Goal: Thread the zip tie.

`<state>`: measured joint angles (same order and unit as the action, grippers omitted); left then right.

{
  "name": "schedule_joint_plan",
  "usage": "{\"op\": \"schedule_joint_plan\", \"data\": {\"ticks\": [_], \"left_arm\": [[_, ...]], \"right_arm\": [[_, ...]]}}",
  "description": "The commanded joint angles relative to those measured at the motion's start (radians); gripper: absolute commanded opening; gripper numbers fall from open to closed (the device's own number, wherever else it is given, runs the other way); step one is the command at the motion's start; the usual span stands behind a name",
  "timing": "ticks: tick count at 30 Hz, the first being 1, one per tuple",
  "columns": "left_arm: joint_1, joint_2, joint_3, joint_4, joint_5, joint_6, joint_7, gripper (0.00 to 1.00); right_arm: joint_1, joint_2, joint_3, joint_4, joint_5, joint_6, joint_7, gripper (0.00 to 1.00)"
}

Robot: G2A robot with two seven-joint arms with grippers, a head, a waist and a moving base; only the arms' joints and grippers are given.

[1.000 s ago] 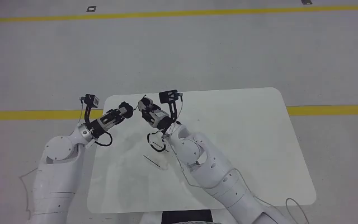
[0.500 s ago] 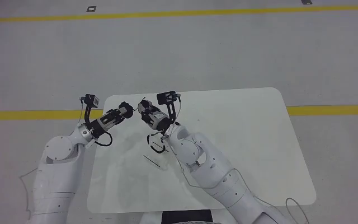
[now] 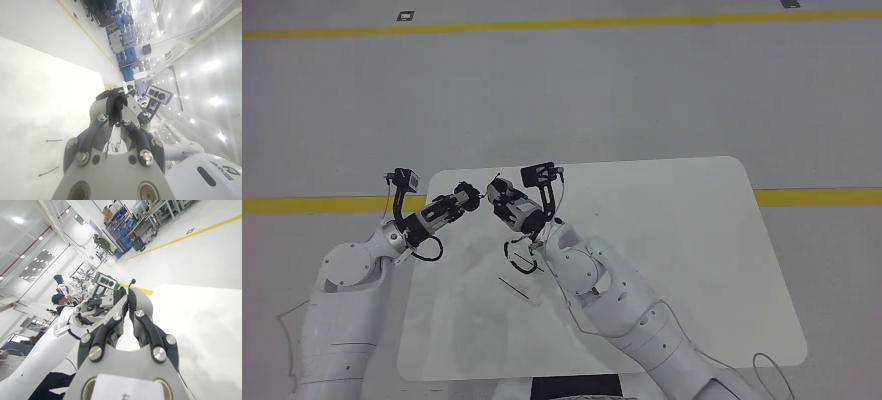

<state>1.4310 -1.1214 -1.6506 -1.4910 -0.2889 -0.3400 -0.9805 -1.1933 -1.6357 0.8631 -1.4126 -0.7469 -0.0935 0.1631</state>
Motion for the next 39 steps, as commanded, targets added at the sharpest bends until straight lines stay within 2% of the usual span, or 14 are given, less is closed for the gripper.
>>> {"op": "schedule_joint_plan", "data": {"ticks": [1,26,27,29,39], "left_arm": [[0.0,0.0,0.0,0.0,0.0,0.0,0.0,0.0],[0.0,0.0,0.0,0.0,0.0,0.0,0.0,0.0],[0.0,0.0,0.0,0.0,0.0,0.0,0.0,0.0],[0.0,0.0,0.0,0.0,0.0,0.0,0.0,0.0],[0.0,0.0,0.0,0.0,0.0,0.0,0.0,0.0]], "right_arm": [[0.003,0.0,-0.001,0.003,-0.002,0.0,0.008,0.0],[0.008,0.003,-0.006,0.001,-0.025,0.02,0.02,0.0],[0.006,0.003,-0.005,-0.002,-0.027,0.021,0.016,0.26],[0.002,0.004,-0.004,-0.008,-0.034,0.021,0.008,1.0],[-0.034,0.019,0.018,-0.057,-0.109,0.013,-0.021,1.0]]}}
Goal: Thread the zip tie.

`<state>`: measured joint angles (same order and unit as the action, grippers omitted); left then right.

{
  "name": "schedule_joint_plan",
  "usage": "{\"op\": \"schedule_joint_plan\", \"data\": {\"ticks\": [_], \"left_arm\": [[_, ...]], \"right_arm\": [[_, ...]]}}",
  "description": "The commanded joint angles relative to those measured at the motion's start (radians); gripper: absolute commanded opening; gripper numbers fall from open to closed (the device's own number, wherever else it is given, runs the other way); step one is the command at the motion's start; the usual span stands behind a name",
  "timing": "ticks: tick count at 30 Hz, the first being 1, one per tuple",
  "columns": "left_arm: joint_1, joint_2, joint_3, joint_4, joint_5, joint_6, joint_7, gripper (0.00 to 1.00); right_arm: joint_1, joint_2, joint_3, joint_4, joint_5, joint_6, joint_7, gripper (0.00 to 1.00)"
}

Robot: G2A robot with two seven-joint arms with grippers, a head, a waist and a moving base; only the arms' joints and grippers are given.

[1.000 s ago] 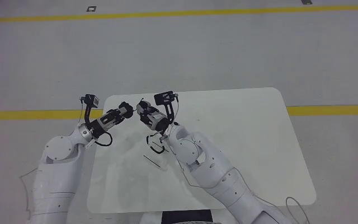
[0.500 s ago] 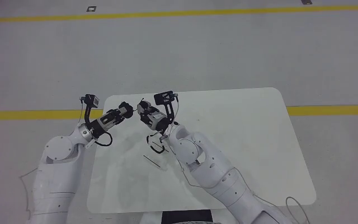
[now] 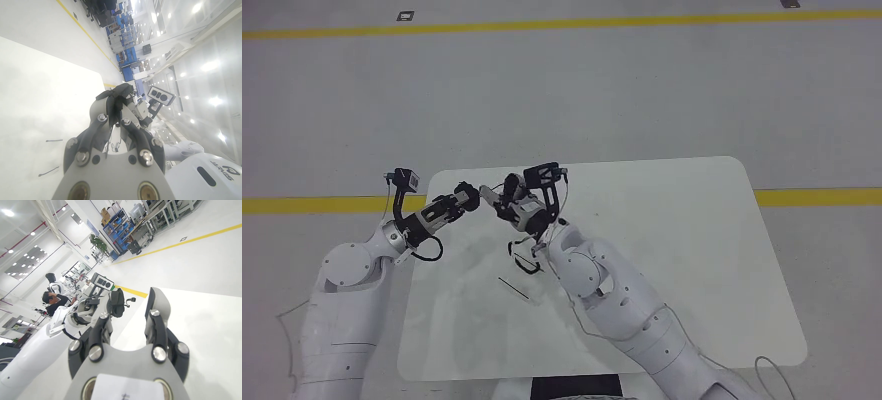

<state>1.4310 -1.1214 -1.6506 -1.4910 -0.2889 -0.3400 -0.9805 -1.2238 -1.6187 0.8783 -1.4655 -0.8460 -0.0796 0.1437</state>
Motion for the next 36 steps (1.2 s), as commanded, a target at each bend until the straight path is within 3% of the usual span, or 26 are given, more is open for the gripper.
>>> {"op": "schedule_joint_plan", "data": {"ticks": [1,6,12,20,24,28,36], "left_arm": [[0.0,0.0,0.0,0.0,0.0,0.0,0.0,0.0],[0.0,0.0,0.0,0.0,0.0,0.0,0.0,0.0],[0.0,0.0,0.0,0.0,0.0,0.0,0.0,0.0],[0.001,0.0,0.002,0.001,-0.003,0.004,0.004,0.0],[-0.005,0.001,0.008,0.014,-0.073,0.053,0.011,0.0],[-0.017,0.006,-0.014,0.056,-0.205,0.109,-0.05,0.0],[-0.061,0.012,-0.028,0.159,-0.478,0.272,-0.201,0.0]], "right_arm": [[-0.011,0.005,0.008,-0.013,-0.023,-0.002,0.0,1.0],[-0.047,0.023,0.039,-0.065,-0.089,-0.023,0.005,1.0],[-0.096,0.052,0.091,-0.125,-0.203,-0.112,0.005,1.0],[-0.099,0.055,0.096,-0.13,-0.212,-0.115,0.011,1.0],[-0.099,0.055,0.096,-0.13,-0.212,-0.115,0.011,1.0],[-0.099,0.055,0.096,-0.13,-0.212,-0.115,0.011,1.0],[-0.099,0.055,0.096,-0.13,-0.212,-0.115,0.011,1.0]]}}
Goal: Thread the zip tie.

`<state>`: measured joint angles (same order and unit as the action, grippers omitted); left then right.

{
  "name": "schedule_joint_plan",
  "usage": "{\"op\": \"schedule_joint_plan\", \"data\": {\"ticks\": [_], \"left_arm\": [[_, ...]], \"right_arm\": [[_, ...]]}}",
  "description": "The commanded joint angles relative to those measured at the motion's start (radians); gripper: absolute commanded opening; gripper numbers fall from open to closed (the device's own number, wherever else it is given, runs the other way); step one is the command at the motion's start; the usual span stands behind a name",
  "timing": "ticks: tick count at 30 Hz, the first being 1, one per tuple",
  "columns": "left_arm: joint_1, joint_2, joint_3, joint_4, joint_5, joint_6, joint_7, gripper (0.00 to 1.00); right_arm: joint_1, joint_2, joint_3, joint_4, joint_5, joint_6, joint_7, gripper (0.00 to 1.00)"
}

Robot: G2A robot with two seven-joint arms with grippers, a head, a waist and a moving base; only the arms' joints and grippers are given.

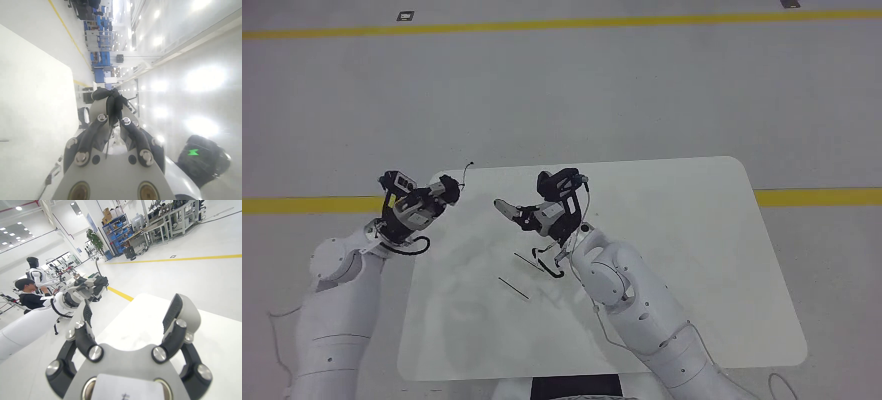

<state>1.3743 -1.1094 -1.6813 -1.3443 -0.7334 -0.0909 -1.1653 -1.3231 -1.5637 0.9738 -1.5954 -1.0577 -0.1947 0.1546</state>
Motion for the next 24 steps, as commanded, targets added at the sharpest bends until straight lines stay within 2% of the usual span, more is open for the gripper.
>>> {"op": "schedule_joint_plan", "data": {"ticks": [1,5,14,15,19,24], "left_arm": [[-0.009,0.0,0.005,0.022,-0.057,0.04,-0.028,0.0],[-0.024,0.0,0.021,0.047,-0.131,0.107,-0.057,0.0],[-0.03,0.002,0.023,0.045,-0.118,0.097,-0.054,0.0],[-0.028,0.001,0.028,0.04,-0.121,0.099,-0.036,0.0],[-0.021,0.0,0.032,0.026,-0.191,0.136,-0.041,0.0],[-0.026,0.001,0.028,0.034,-0.276,0.178,-0.08,0.0]], "right_arm": [[0.0,0.0,0.0,0.0,0.0,0.0,0.0,1.0],[0.0,0.0,0.0,0.0,0.0,0.0,0.0,1.0],[0.0,0.0,0.0,0.0,0.0,0.0,0.0,1.0],[0.0,0.0,0.0,0.0,0.0,0.0,0.0,1.0],[-0.012,-0.005,0.006,0.017,0.217,-0.065,0.02,1.0],[0.019,-0.006,0.025,0.065,0.489,-0.126,0.152,1.0]]}}
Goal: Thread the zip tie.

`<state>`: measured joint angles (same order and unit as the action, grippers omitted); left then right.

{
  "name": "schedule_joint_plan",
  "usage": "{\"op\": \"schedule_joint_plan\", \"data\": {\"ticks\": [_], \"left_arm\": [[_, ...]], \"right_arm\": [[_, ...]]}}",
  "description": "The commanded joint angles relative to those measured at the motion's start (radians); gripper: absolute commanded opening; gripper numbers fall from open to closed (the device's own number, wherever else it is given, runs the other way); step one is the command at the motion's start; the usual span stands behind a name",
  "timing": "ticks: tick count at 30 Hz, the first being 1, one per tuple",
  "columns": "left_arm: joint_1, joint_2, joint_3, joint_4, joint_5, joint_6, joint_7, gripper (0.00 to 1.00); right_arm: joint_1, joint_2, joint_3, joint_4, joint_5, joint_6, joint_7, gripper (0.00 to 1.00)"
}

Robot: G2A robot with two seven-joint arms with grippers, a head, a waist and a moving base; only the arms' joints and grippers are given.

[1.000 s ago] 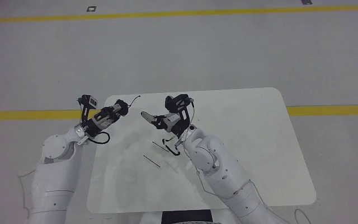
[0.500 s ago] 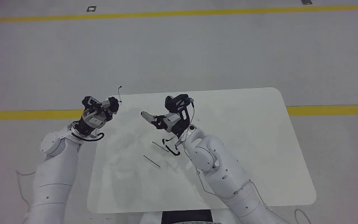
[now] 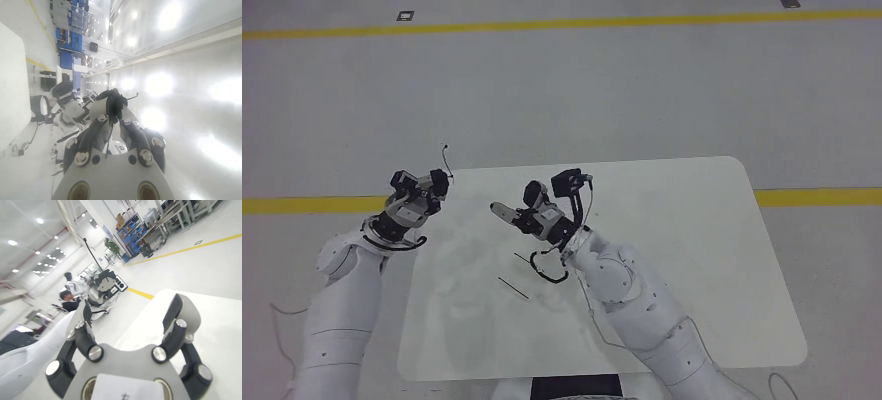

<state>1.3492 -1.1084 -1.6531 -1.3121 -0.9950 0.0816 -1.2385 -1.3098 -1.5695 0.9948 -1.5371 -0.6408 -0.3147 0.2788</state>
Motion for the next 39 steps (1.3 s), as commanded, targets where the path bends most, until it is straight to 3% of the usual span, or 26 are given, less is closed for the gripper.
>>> {"op": "schedule_joint_plan", "data": {"ticks": [1,4,14,16,30,34,39], "left_arm": [[-0.002,0.0,-0.001,0.005,-0.029,0.011,-0.016,0.0],[-0.005,0.001,0.003,0.016,-0.06,0.03,-0.032,0.0],[-0.012,0.003,0.025,0.031,-0.069,0.022,-0.033,0.0],[-0.01,0.005,0.027,0.029,-0.045,-0.008,-0.009,0.0],[-0.008,0.003,0.033,0.021,-0.047,-0.006,0.006,0.0],[0.008,0.001,0.056,-0.008,-0.068,0.0,0.003,0.0],[0.016,-0.002,0.078,-0.014,-0.108,0.024,-0.024,0.0]], "right_arm": [[0.007,-0.001,0.008,0.016,0.134,-0.014,0.047,1.0],[0.023,0.0,0.02,0.045,0.29,-0.022,0.137,1.0],[0.102,-0.001,-0.008,0.156,0.68,-0.025,0.417,1.0],[0.116,-0.009,-0.019,0.203,0.842,-0.025,0.483,1.0],[0.111,-0.009,-0.02,0.2,0.855,-0.022,0.477,1.0],[0.091,-0.017,-0.03,0.214,1.05,-0.013,0.501,1.0],[0.114,-0.03,-0.044,0.283,1.248,-0.006,0.552,1.0]]}}
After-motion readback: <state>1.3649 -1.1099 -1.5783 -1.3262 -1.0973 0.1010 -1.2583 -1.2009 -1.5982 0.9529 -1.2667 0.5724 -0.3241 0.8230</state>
